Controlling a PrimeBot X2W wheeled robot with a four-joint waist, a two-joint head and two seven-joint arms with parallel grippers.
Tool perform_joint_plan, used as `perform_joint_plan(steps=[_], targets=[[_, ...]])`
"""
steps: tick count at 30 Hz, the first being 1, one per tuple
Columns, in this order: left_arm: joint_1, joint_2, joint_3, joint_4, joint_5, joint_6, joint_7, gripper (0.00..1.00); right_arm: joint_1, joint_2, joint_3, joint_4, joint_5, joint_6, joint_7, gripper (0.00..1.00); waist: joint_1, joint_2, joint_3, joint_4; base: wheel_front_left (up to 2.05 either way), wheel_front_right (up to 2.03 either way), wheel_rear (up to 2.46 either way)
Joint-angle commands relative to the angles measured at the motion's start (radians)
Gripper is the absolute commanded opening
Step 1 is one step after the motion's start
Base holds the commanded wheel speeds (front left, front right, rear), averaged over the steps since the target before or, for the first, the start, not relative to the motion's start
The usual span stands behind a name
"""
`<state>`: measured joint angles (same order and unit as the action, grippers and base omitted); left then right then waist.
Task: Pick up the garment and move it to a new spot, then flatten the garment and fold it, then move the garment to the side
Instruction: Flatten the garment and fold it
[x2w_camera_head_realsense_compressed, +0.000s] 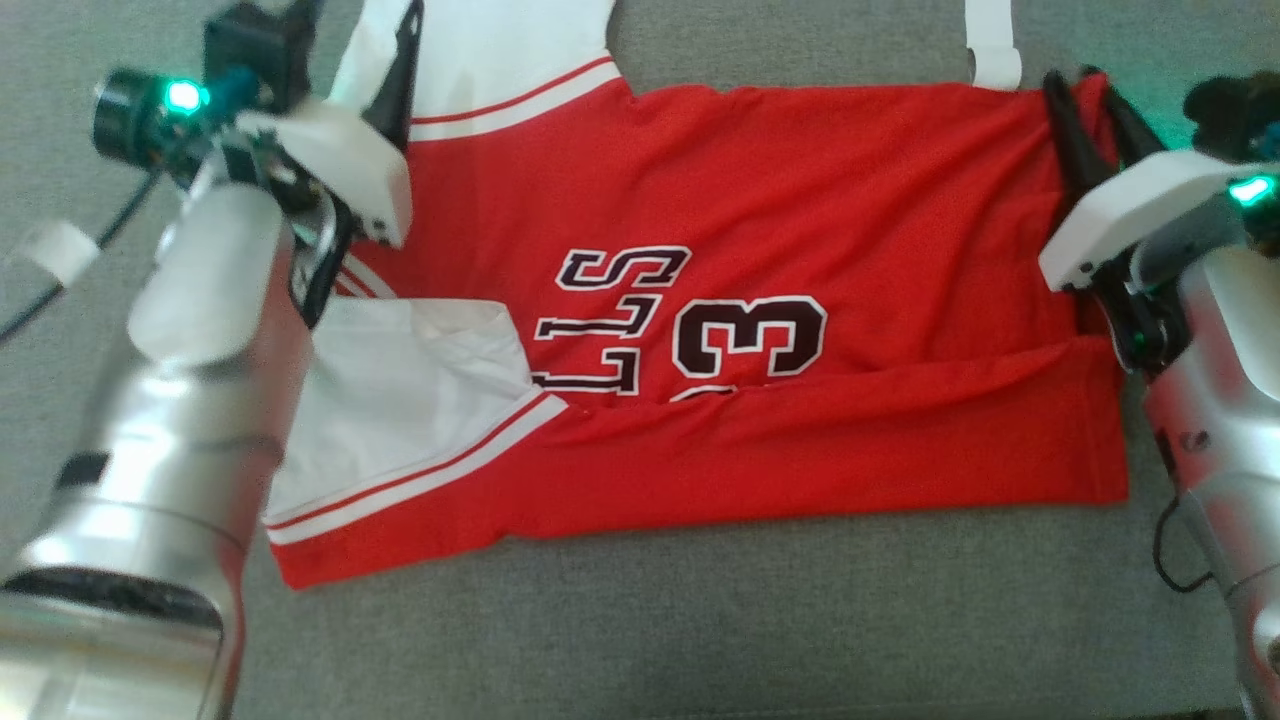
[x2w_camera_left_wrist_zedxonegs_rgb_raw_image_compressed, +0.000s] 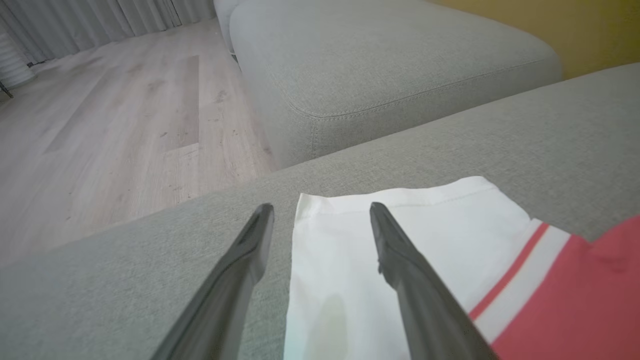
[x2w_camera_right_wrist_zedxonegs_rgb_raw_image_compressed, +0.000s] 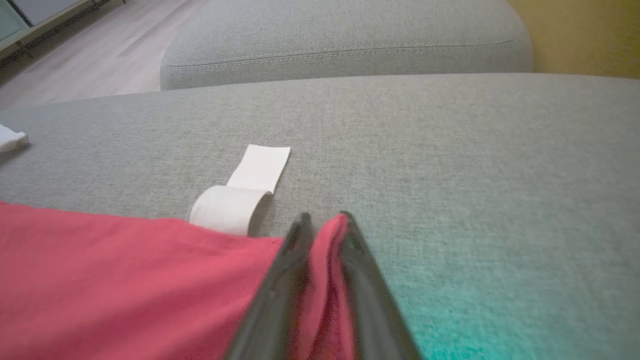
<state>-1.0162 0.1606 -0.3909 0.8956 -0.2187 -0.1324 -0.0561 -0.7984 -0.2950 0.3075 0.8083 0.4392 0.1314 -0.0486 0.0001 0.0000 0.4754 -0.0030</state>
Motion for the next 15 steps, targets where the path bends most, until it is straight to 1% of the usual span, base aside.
perform_joint_plan(steps=[1,6,9,15], targets=[[-0.040,0.044,0.013,-0.022,-0.007,0.002,0.006,1.00,-0.003,-0.002,0.019,-0.017,0.009,-0.001,-0.012,0.00,-0.0001,0.0000,0.007,-0.008,0.00,0.00,0.00],[-0.115,0.076,-0.041,0.008,-0.075,0.002,0.060,1.00,-0.046,-0.001,0.070,-0.020,0.039,-0.001,-0.061,0.00,-0.0001,0.0000,0.037,-0.035,0.00,0.00,0.00],[-0.157,0.105,-0.093,0.021,-0.113,0.002,0.108,1.00,-0.071,0.003,0.100,-0.020,0.055,-0.001,-0.084,0.00,-0.0001,0.0000,0.055,-0.059,0.00,0.00,0.00],[-0.212,0.160,-0.155,0.061,-0.193,0.002,0.212,1.00,-0.107,0.011,0.153,-0.018,0.090,-0.001,-0.117,0.00,-0.0001,0.0000,0.086,-0.099,0.00,0.00,0.00]])
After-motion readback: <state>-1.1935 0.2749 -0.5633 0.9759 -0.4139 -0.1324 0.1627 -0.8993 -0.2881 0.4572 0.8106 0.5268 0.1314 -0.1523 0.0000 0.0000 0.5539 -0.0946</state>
